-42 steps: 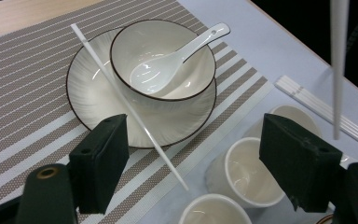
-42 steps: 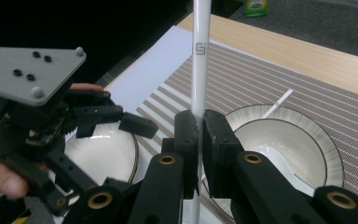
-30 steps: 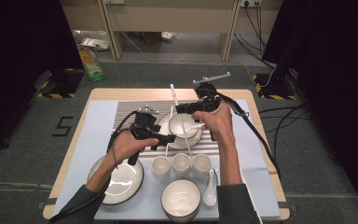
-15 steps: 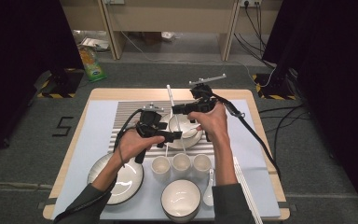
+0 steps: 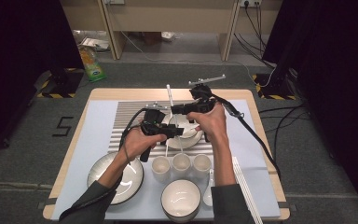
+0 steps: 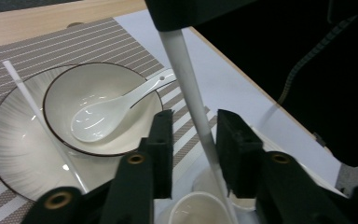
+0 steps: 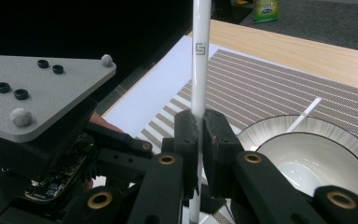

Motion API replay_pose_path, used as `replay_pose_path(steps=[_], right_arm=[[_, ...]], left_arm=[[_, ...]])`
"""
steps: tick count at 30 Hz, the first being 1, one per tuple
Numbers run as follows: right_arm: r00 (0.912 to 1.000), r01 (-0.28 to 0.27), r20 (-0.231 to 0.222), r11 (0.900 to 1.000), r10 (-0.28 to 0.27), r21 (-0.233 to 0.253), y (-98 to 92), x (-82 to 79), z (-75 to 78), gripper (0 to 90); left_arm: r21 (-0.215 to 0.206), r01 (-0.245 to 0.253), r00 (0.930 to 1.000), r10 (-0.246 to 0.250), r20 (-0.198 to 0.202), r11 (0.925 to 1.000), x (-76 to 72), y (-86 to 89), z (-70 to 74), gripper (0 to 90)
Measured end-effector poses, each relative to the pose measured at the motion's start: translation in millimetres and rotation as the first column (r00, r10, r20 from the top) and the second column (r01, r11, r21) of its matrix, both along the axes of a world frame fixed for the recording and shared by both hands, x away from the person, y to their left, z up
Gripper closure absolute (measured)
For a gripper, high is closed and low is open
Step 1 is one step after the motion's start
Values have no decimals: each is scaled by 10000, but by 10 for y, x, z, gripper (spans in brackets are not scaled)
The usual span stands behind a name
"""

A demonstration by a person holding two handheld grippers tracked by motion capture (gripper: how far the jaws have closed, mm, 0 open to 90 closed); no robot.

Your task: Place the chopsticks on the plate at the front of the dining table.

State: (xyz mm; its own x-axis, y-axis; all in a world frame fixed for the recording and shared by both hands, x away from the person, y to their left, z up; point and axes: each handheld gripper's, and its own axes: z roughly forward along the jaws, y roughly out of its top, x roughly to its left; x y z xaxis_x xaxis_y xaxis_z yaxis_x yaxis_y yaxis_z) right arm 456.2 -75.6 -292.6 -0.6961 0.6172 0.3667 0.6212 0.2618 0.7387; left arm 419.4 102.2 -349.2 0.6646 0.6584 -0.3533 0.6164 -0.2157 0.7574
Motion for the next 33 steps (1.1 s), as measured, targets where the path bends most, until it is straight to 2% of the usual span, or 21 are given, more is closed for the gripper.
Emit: replay_pose_path(steps=[2,10,14,18,19,24,28,33], right_arm=[[10000,-16,-8,10000,16,91,2,-4,4,846],[10000,-62,12,9992,61,404,-23,-15,34,844],[10000,-73,31,9980,72,622,-34,-25,52,842],[10000,-18,84,9969,11,792,-40,-22,63,837],[9999,-29,117,9970,20,770,-47,-22,67,834],[9994,-43,356,9986,24,518,-133,-57,115,804],[9988,150,464,9998,-144,-112,-204,-90,135,793],[9985,324,459,9986,-305,-426,-290,-93,81,789]], left_arm=[[-205,79,9998,-83,-159,9998,1,4,17,768],[-276,-88,9968,66,-791,9996,50,74,71,833],[-167,-38,9958,22,-914,9999,76,118,118,849],[80,-115,9967,122,-808,9999,96,127,164,849],[262,-128,9966,149,-815,9996,104,132,170,849],[359,-450,9944,482,-943,9983,176,234,159,850],[494,-723,9928,766,-923,9962,217,319,145,850],[732,-984,9906,1047,-878,9925,267,418,162,850]])
